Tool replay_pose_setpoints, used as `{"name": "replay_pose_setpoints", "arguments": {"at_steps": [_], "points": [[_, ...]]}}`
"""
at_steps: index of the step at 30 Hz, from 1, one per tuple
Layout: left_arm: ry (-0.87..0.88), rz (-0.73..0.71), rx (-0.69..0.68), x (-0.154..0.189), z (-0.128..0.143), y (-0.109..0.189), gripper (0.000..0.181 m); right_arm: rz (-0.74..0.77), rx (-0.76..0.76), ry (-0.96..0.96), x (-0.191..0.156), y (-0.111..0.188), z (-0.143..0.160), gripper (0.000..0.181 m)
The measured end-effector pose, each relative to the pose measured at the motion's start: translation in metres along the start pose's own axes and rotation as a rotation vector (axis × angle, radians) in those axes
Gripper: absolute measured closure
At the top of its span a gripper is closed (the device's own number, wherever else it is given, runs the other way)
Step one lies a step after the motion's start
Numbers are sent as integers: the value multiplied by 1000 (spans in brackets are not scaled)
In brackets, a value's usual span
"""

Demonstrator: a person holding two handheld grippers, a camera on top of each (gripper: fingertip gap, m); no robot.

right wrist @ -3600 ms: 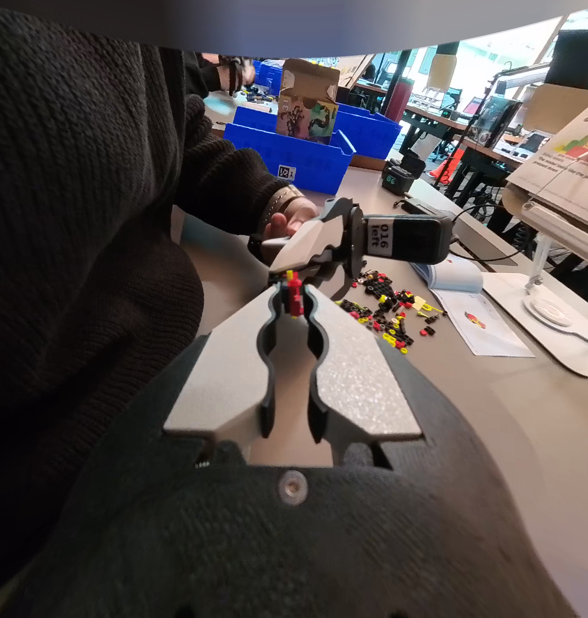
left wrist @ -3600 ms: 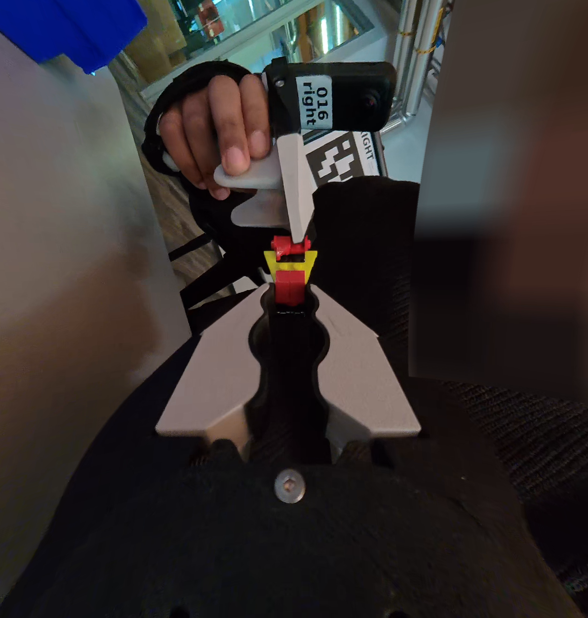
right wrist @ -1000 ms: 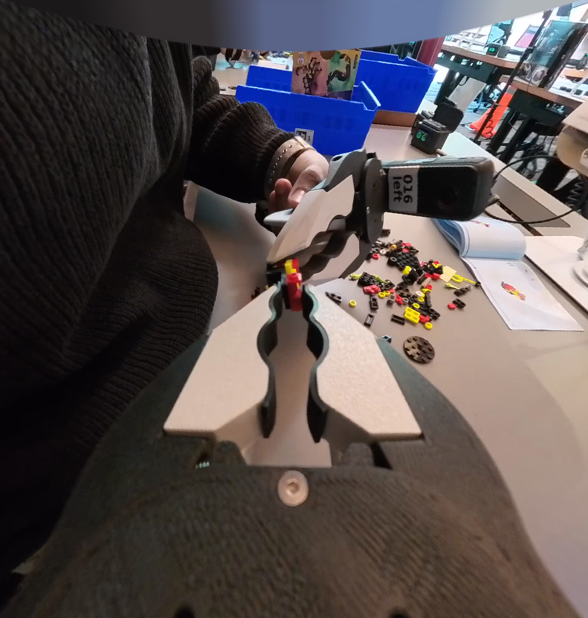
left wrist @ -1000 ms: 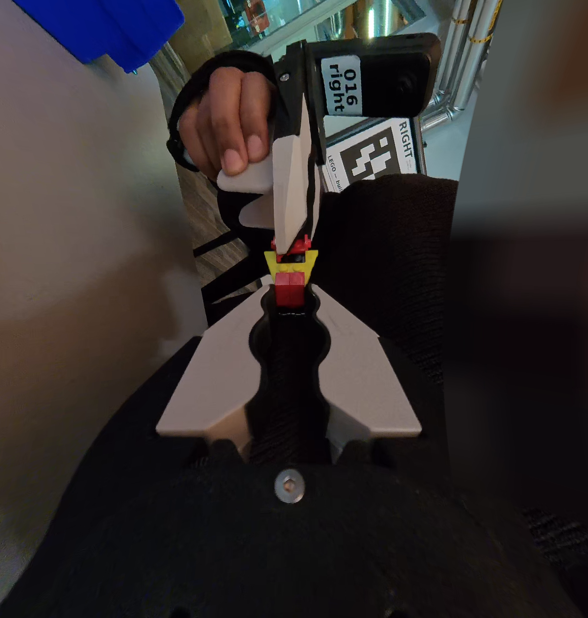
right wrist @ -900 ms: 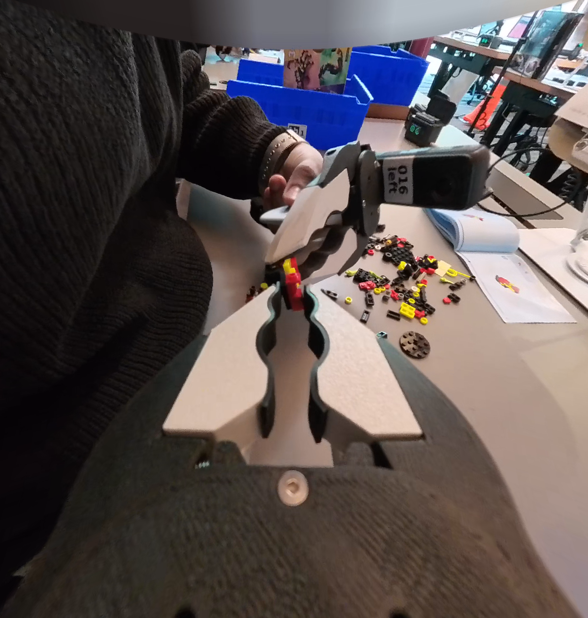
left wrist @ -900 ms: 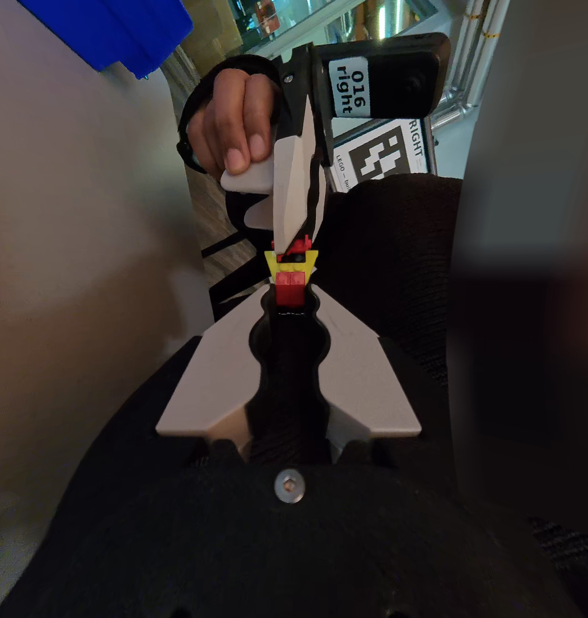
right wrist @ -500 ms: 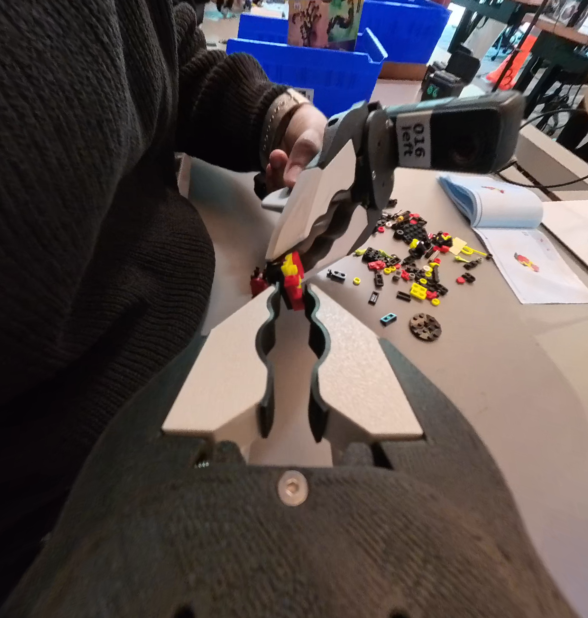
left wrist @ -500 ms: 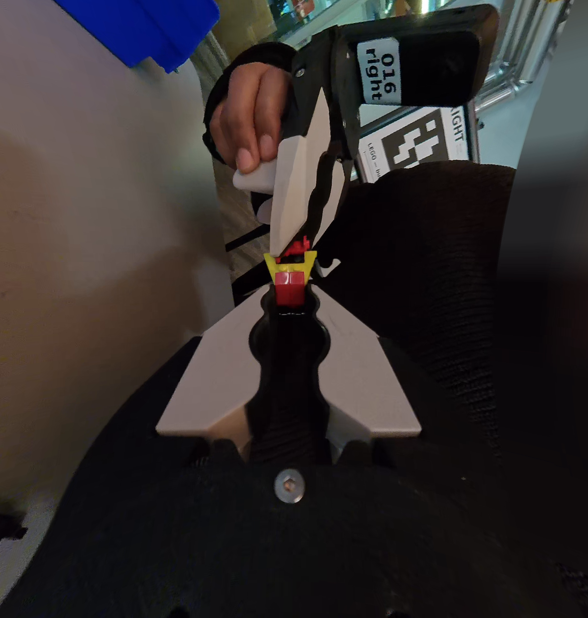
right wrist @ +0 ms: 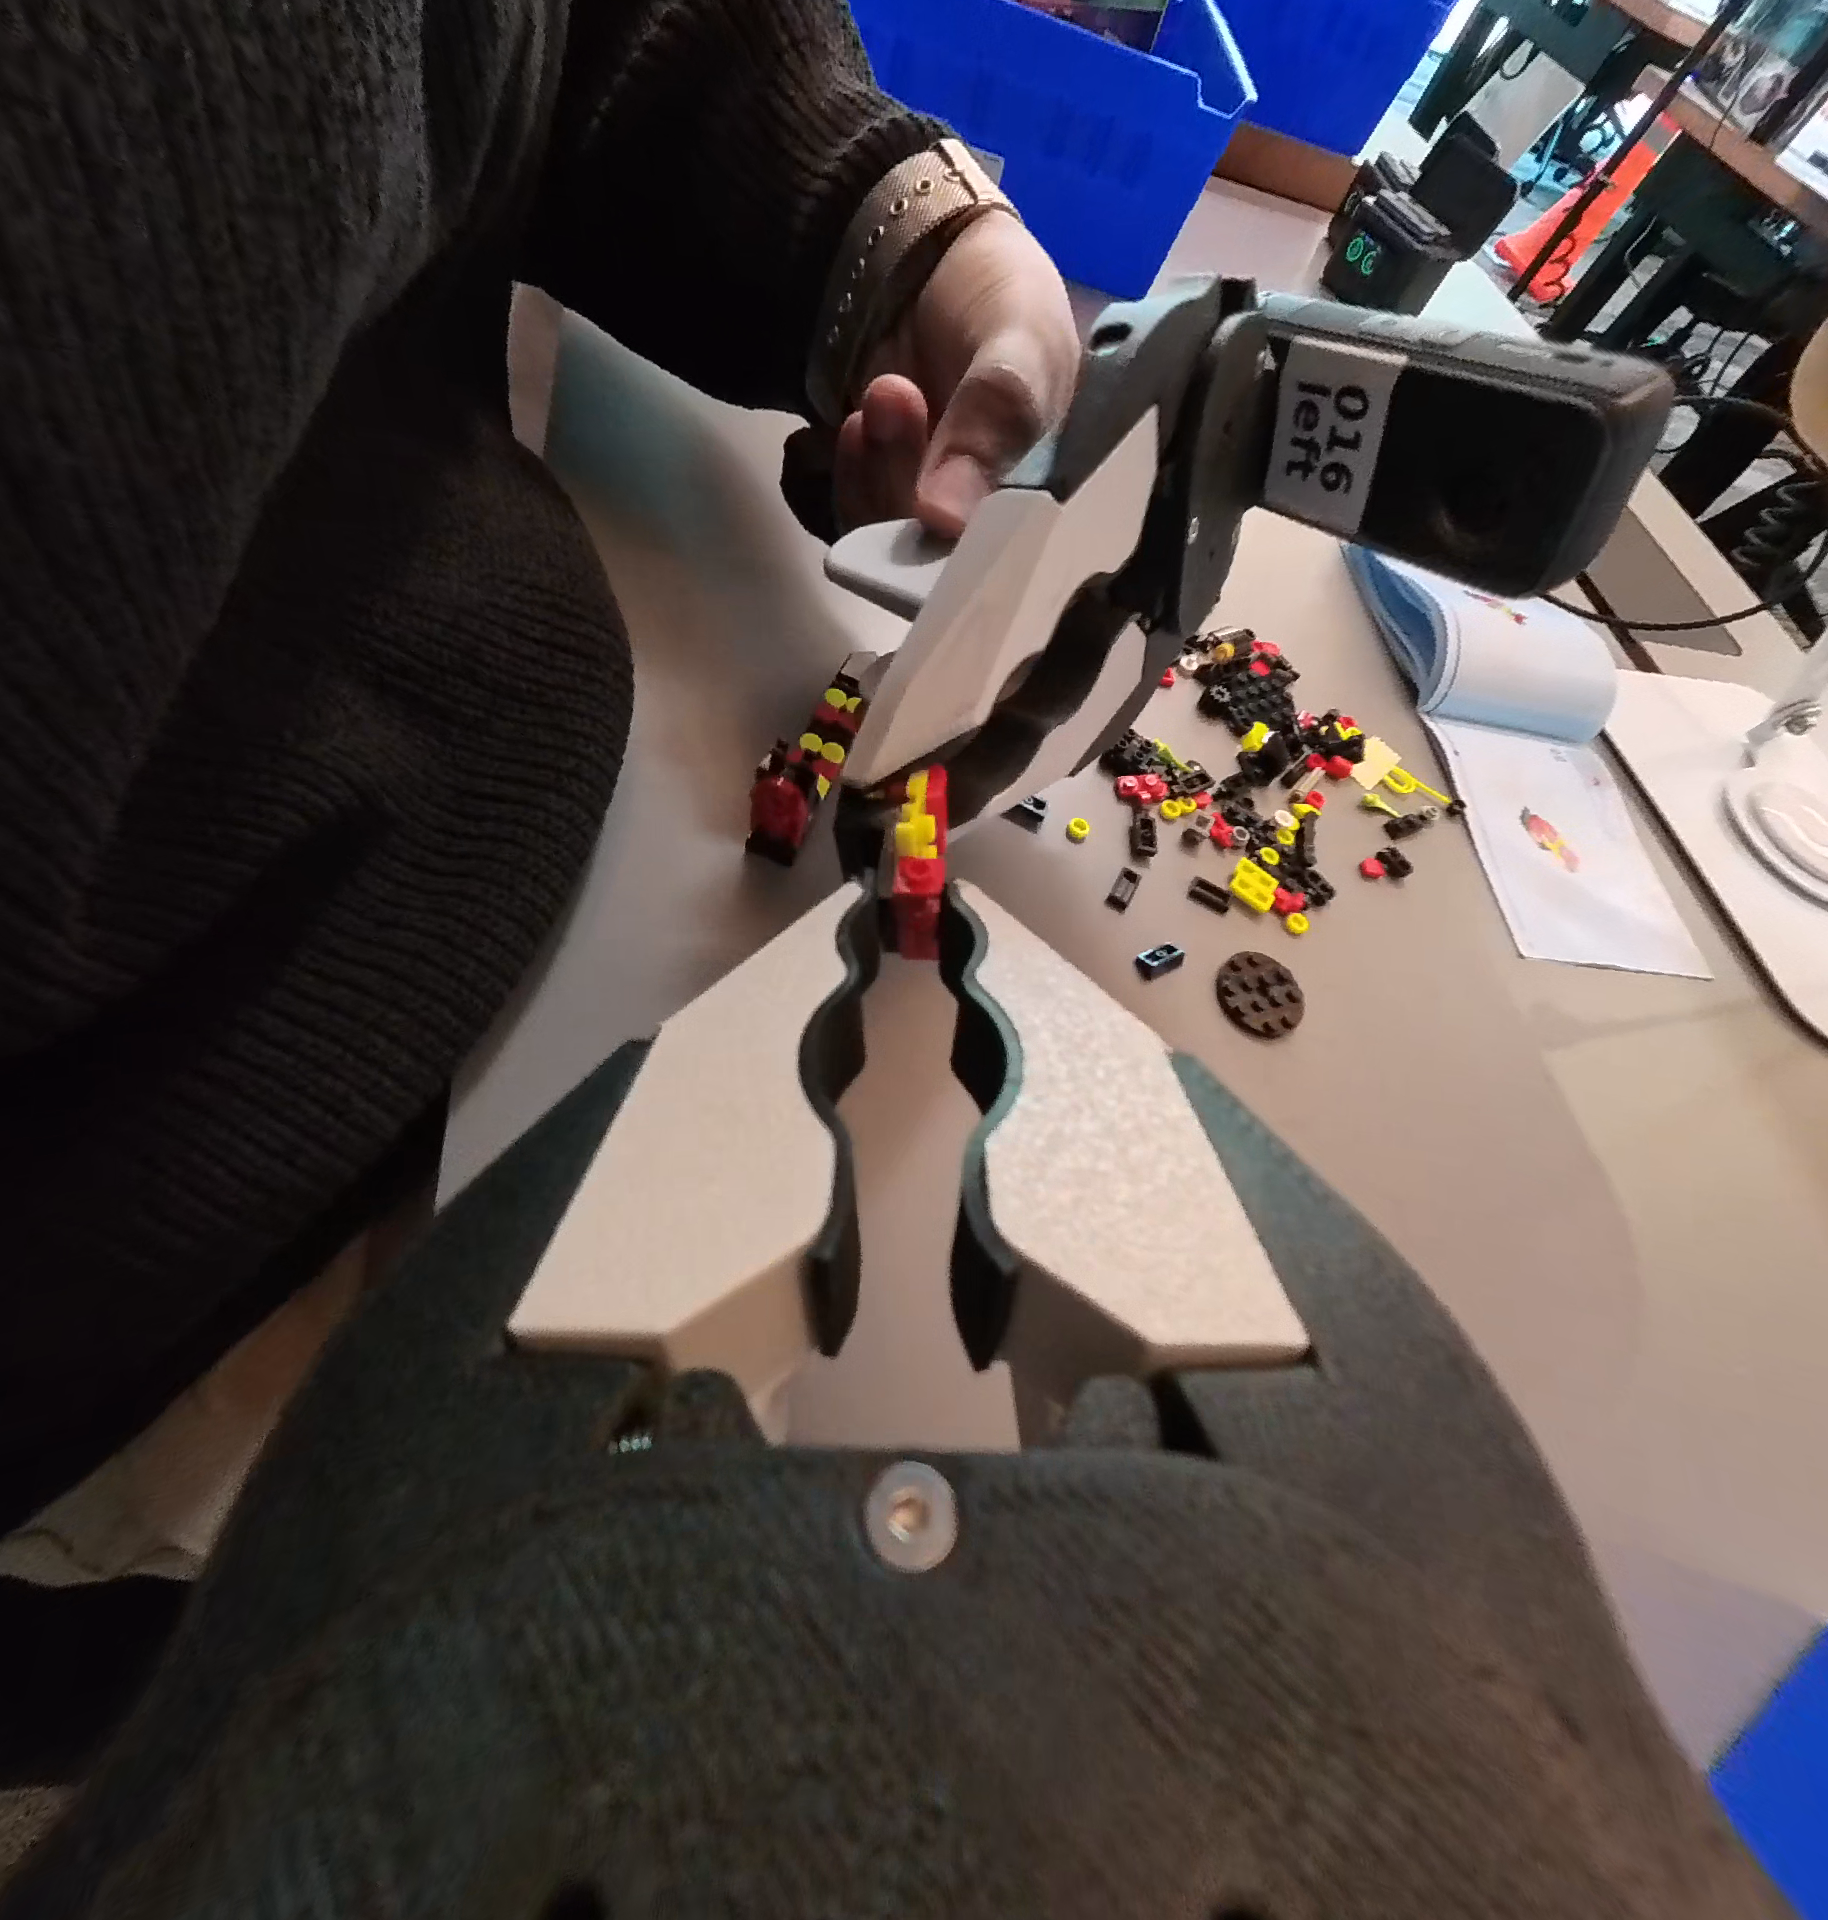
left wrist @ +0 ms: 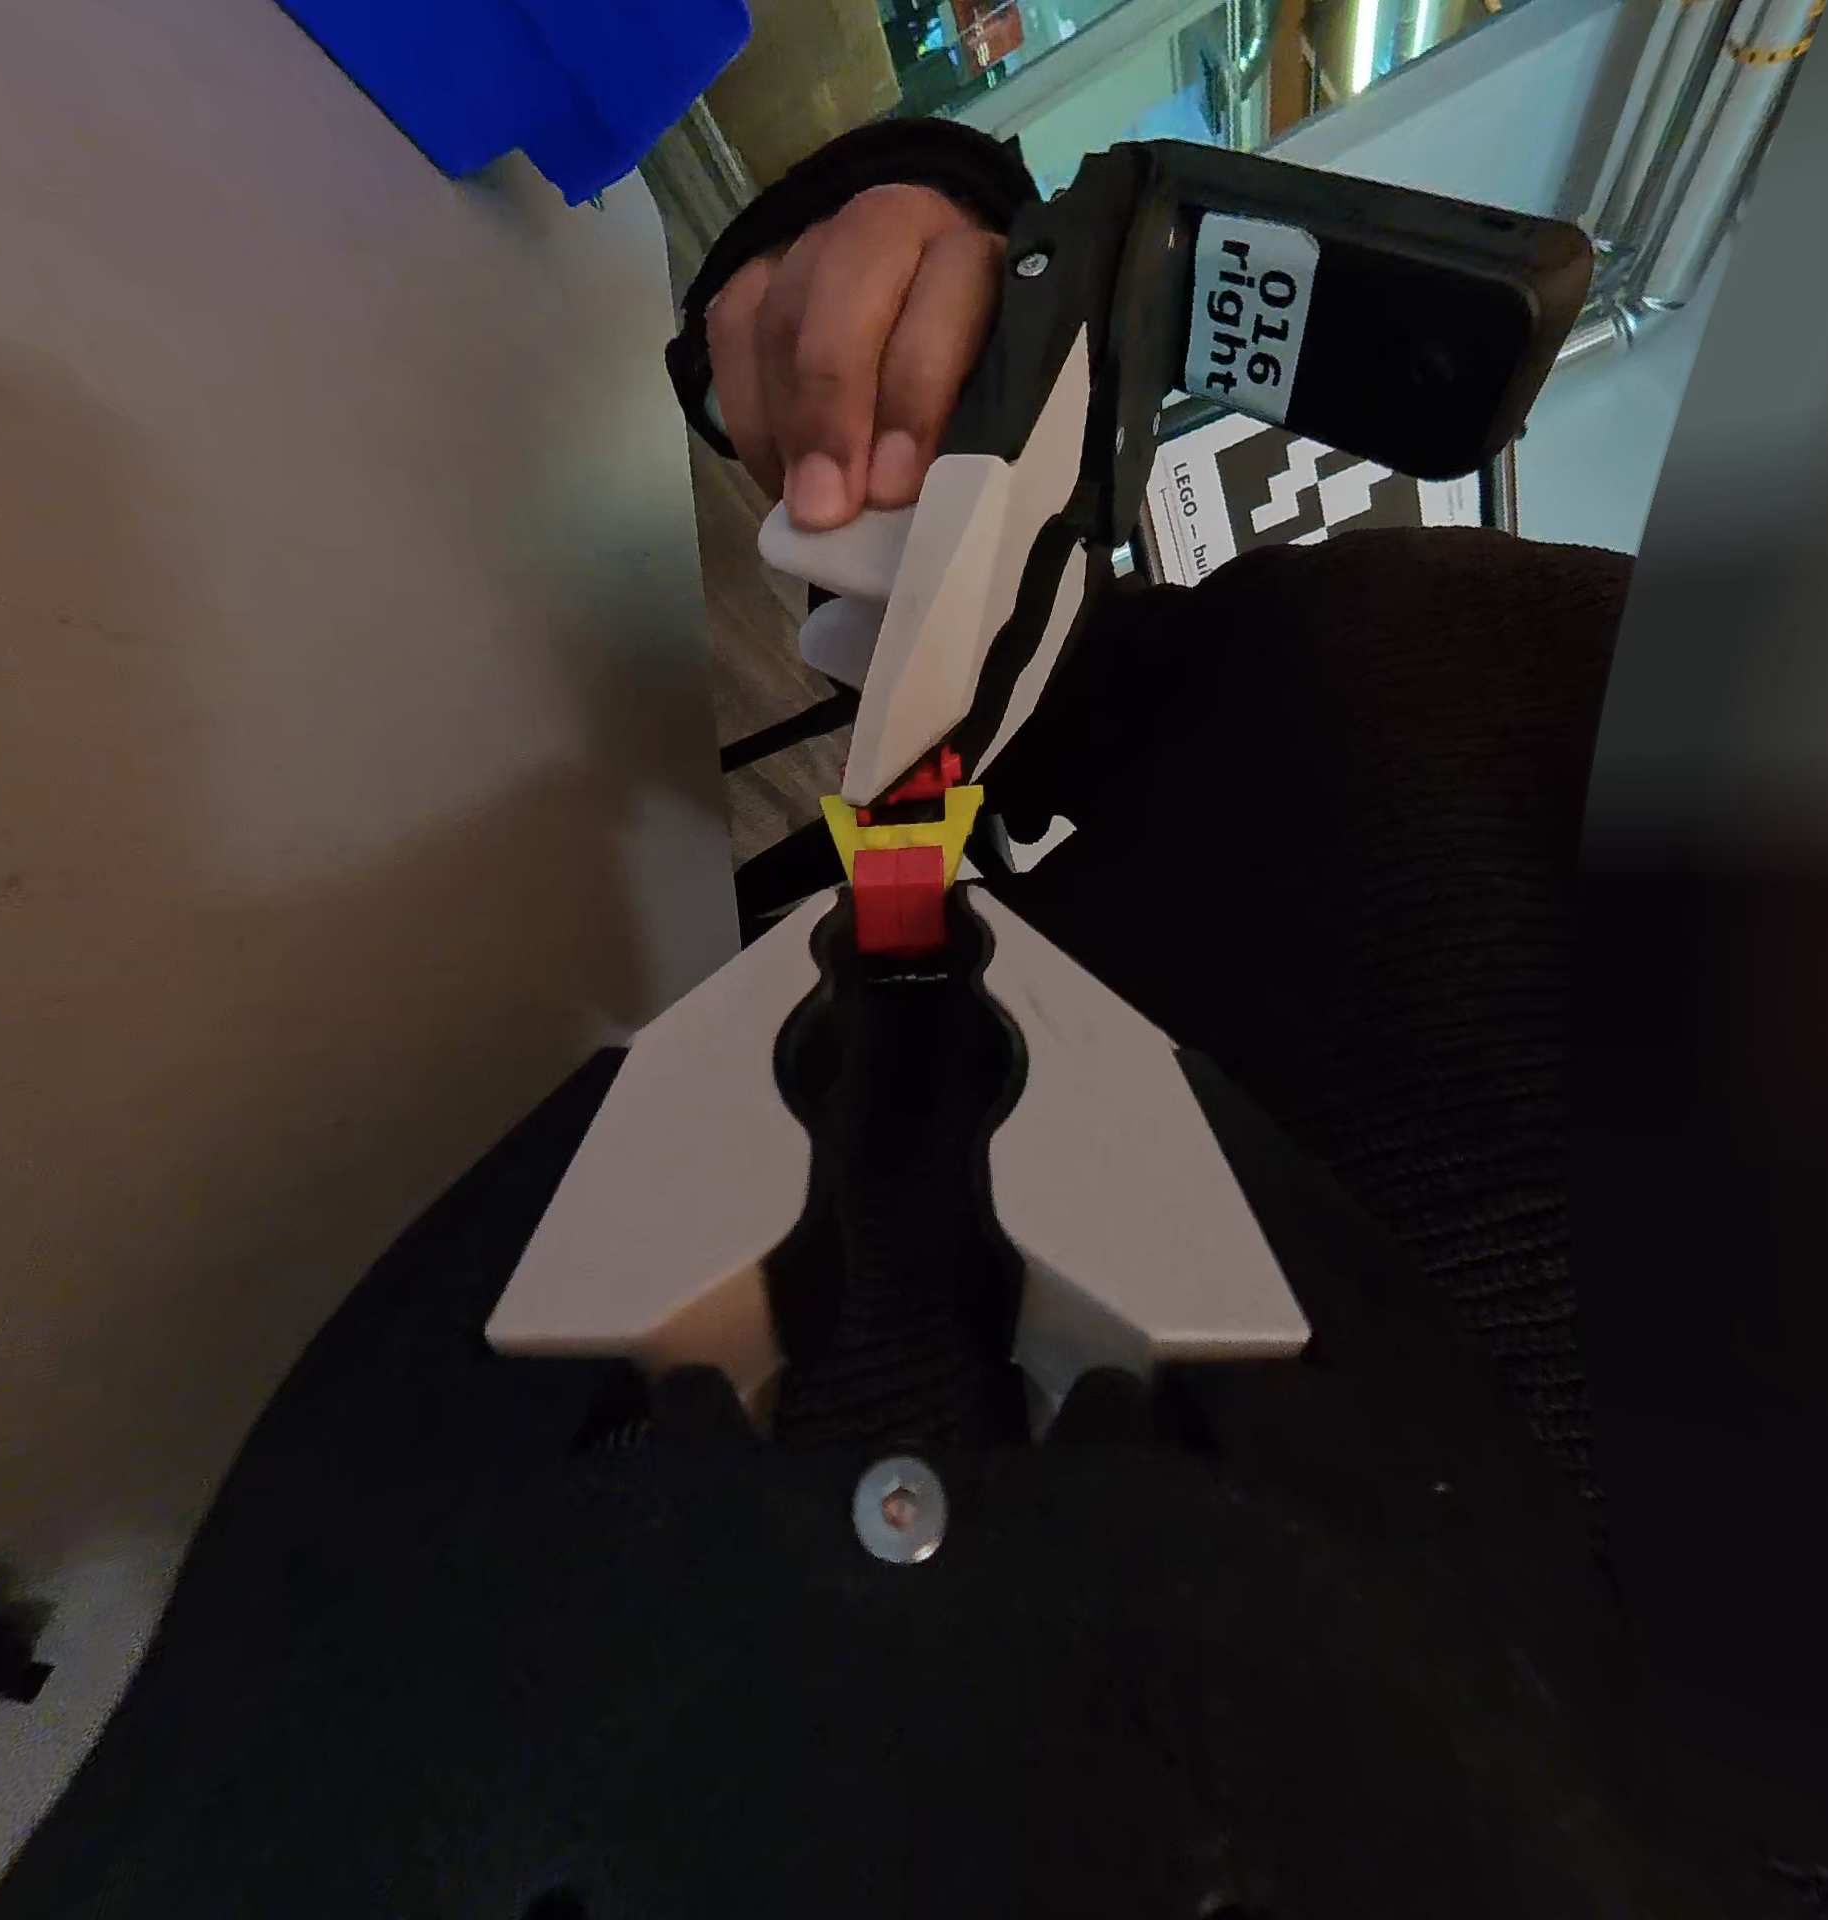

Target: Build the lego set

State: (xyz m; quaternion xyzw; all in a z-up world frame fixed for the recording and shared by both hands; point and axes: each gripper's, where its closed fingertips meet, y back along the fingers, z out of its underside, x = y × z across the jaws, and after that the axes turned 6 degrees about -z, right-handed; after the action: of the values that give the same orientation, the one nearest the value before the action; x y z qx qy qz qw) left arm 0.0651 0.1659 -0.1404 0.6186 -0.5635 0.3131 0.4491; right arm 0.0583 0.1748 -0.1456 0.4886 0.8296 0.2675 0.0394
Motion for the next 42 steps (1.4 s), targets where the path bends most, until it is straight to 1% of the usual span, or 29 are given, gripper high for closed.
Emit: {"name": "replay_pose_setpoints", "arguments": {"at_steps": [8, 10, 12, 13, 14, 16, 18, 19, 20, 22, 23, 25, 26, 29, 33, 35, 36, 38, 40, 41, 42], "points": [[8, 6, -1, -1, 1, -1, 170, -3, 7, 2, -1, 0, 1, 171], [-3, -4, 33, -1, -6, 4, 170, 32, 29, -35, 7, 0, -1, 171], [-32, -31, 65, -2, -12, 10, 169, 115, 63, -73, 21, 4, -4, 168], [-57, -58, 85, -3, -15, 13, 169, 161, 85, -90, 29, 7, -5, 148], [-82, -90, 117, -5, -20, 16, 168, 187, 119, -118, 34, 12, -7, 138], [-135, -149, 206, -9, -34, 24, 168, 222, 225, -229, 47, 24, -11, 133], [-216, -255, 307, -17, -49, 33, 168, 254, 337, -396, 62, 35, -13, 127], [-260, -310, 336, -21, -53, 36, 168, 262, 377, -492, 69, 38, -11, 125], [-311, -376, 360, -26, -56, 38, 168, 257, 417, -592, 75, 39, -10, 127], [-446, -509, 402, -29, -62, 41, 168, 187, 521, -769, 77, 36, -15, 126], [-515, -565, 419, -27, -64, 41, 168, 161, 555, -849, 77, 33, -16, 131], [-633, -647, 456, -19, -68, 39, 168, 127, 592, -951, 76, 27, -16, 131], [-677, -684, 473, -15, -69, 39, 168, 127, 601, -979, 76, 25, -16, 138], [-765, -761, 479, -6, -67, 33, 168, 116, 633, -988, 71, 23, -23, 145], [-892, -839, 490, 4, -63, 27, 168, 111, 692, -992, 64, 29, -31, 167], [-900, -832, 487, 9, -57, 24, 166, 94, 697, -979, 57, 30, -35, 168], [-875, -801, 494, 12, -53, 22, 162, 79, 697, -955, 52, 30, -39, 168], [-797, -683, 513, 23, -43, 20, 146, 49, 677, -880, 39, 29, -48, 168], [-708, -545, 551, 36, -35, 22, 145, 39, 620, -756, 25, 26, -55, 168], [-671, -476, 574, 43, -31, 25, 148, 38, 577, -673, 18, 22, -58, 169], [-642, -417, 592, 49, -27, 28, 157, 49, 525, -583, 11, 18, -59, 169]]}}
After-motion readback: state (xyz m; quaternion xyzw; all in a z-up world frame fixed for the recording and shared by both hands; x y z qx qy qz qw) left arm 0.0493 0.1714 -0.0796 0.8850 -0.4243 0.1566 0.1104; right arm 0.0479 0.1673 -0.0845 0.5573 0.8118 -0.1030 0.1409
